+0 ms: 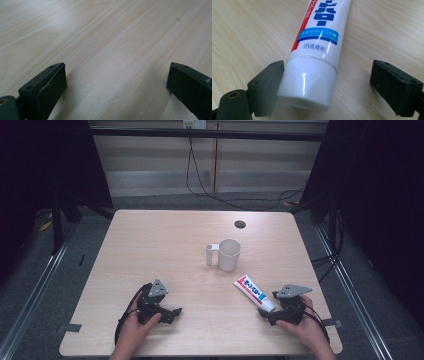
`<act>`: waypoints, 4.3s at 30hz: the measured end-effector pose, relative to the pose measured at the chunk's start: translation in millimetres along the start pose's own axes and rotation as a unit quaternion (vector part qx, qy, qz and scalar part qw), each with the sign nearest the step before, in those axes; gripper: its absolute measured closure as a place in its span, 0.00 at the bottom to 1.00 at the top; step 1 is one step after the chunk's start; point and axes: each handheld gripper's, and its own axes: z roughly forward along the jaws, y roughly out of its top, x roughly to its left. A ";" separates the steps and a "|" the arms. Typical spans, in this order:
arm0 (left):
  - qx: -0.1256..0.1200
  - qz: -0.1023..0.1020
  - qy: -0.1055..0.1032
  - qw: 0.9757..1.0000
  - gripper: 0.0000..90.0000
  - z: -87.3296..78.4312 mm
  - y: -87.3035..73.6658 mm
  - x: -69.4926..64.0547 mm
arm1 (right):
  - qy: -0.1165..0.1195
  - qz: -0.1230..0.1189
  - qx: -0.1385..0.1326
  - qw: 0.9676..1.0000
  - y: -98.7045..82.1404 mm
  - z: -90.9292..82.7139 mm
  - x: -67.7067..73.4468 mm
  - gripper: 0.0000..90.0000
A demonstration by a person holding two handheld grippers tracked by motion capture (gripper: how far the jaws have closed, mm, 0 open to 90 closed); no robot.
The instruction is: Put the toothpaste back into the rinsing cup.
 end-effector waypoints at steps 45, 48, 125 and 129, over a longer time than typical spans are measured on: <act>0.000 0.000 0.000 1.000 0.03 0.0 0.0 0.0 | 0.009 0.002 0.237 0.971 106.0 18.5 11.0 0.29; 0.000 0.000 0.000 1.000 0.03 0.0 0.0 0.0 | 0.007 0.003 0.244 0.970 109.8 23.5 8.8 0.29; 0.000 0.000 0.000 1.000 0.03 0.0 0.0 0.0 | 0.013 0.074 0.204 0.976 136.0 31.2 -5.4 0.74; 0.000 0.000 0.000 1.000 0.03 0.0 0.0 0.0 | 0.015 0.082 0.177 0.981 136.8 25.0 -10.0 0.74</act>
